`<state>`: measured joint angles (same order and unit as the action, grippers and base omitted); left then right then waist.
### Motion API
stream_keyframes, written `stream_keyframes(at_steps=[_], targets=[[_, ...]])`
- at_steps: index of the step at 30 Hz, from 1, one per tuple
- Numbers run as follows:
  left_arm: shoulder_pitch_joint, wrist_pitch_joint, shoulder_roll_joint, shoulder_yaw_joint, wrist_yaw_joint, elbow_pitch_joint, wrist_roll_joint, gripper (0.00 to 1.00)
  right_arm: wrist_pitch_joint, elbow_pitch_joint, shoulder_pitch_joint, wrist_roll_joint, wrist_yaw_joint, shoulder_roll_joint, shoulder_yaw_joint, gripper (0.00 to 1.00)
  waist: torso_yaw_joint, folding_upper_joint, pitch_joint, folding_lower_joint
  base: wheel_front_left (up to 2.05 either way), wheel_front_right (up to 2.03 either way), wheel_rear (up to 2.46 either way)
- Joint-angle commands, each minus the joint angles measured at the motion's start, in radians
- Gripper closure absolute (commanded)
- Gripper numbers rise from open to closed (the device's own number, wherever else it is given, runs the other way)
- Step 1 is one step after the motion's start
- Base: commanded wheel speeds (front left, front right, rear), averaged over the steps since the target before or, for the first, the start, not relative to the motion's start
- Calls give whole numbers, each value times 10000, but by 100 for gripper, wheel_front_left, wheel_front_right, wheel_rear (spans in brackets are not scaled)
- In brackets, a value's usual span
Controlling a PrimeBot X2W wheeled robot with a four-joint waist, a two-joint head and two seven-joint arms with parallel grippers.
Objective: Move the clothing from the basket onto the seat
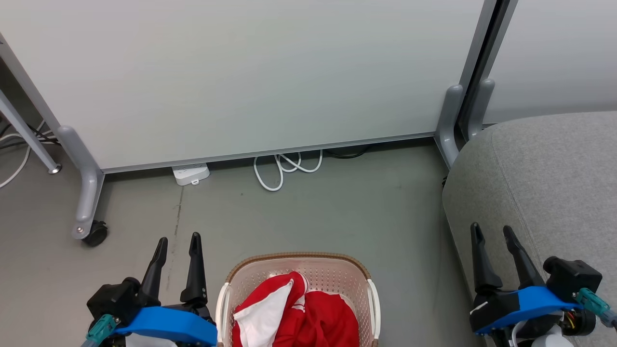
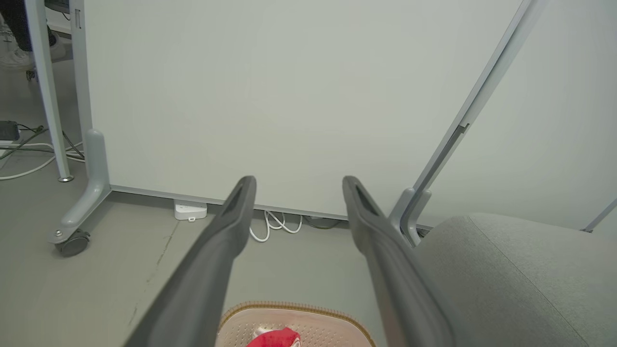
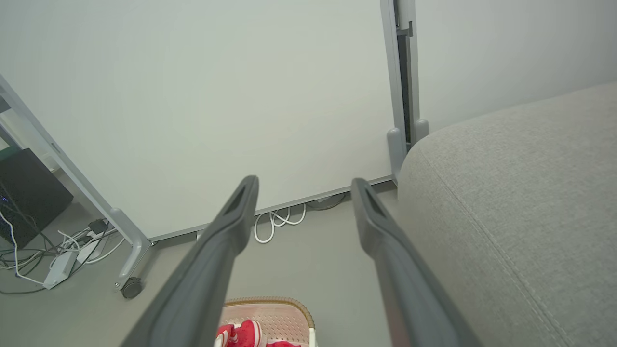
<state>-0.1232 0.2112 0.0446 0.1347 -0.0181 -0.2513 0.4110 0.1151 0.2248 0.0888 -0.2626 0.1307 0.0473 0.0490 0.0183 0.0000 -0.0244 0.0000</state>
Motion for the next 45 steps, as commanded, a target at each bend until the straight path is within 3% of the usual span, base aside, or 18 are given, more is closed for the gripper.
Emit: stream_keyframes(at_steps=[1, 27, 45], targets=[[-178, 95, 72, 29, 73, 26, -200, 0, 89, -61, 120, 258, 0, 43, 13, 0, 3, 0, -4, 0, 0, 0, 0], [-169, 573, 85, 301, 386, -66, -1666, 0, 358, -97, 69, 2137, -1, 48, 18, 0, 103, 0, 14, 0, 0, 0, 0], [-143, 548, 84, 258, 411, -107, -1616, 0, 335, -92, 149, 1982, -1, 47, -12, 0, 50, 0, -80, 0, 0, 0, 0]])
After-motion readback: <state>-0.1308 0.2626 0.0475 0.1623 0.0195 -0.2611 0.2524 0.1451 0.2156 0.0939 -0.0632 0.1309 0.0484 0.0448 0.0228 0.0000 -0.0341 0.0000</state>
